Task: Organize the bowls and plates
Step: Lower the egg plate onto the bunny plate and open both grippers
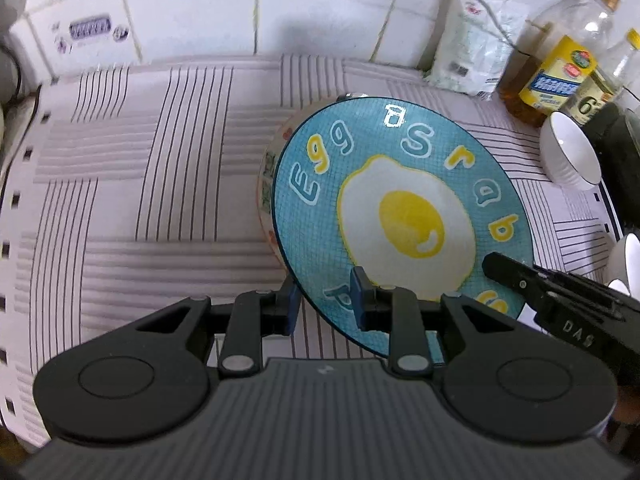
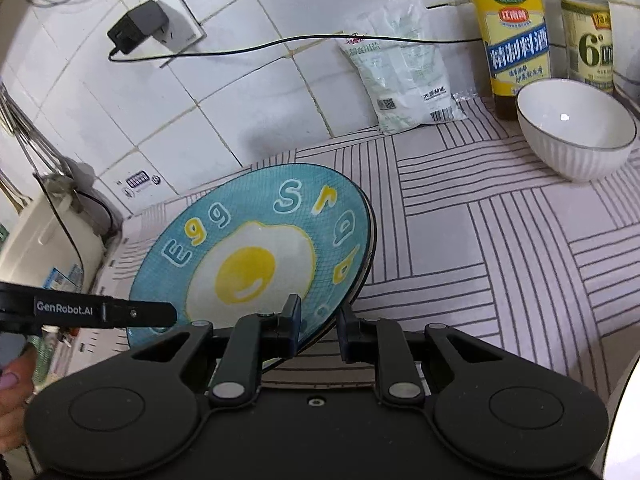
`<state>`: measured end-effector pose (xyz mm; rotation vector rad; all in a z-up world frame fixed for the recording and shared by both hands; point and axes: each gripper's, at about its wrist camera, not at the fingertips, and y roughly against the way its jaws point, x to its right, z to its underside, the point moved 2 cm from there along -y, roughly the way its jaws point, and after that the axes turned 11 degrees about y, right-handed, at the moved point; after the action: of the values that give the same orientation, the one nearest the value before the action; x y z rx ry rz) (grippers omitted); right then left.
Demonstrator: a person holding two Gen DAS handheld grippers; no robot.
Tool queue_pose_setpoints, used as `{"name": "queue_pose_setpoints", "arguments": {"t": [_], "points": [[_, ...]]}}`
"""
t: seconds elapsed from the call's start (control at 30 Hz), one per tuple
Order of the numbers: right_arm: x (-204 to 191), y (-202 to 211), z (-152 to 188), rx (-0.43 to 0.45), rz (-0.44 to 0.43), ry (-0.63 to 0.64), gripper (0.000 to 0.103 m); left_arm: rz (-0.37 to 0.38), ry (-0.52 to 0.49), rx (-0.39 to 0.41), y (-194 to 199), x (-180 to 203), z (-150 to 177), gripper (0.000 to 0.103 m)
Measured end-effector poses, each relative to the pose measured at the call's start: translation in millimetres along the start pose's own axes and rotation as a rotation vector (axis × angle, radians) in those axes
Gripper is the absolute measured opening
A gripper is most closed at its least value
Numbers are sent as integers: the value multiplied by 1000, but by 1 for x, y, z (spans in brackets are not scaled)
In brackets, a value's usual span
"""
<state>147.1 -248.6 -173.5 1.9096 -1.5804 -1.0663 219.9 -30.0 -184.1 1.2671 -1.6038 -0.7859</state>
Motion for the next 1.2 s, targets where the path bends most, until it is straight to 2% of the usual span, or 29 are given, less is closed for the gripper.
{"name": "queue_pose_setpoints", "arguments": {"t": [0.13, 0.27, 0.53, 0.67, 0.87, 1.2], "points": [[-13, -1, -4, -52, 55, 38, 23, -22, 39, -23, -2, -3, 1, 25], [-14, -5, -6, -54, 66, 32, 23, -33, 43, -24, -5, -4, -2, 25], [-27, -5, -13, -94, 159, 104, 23, -14, 79, -52, -12, -5, -4, 25], [-28, -7, -16, -90, 170, 110, 23, -6, 91, -53, -14, -7, -5, 26], [-44, -12, -16, -90, 286, 205, 28, -8, 90, -62, -18, -5, -5, 27], [-41, -21, -18, -91, 304, 173, 30, 12, 82, -51, -19, -8, -7, 28]]}}
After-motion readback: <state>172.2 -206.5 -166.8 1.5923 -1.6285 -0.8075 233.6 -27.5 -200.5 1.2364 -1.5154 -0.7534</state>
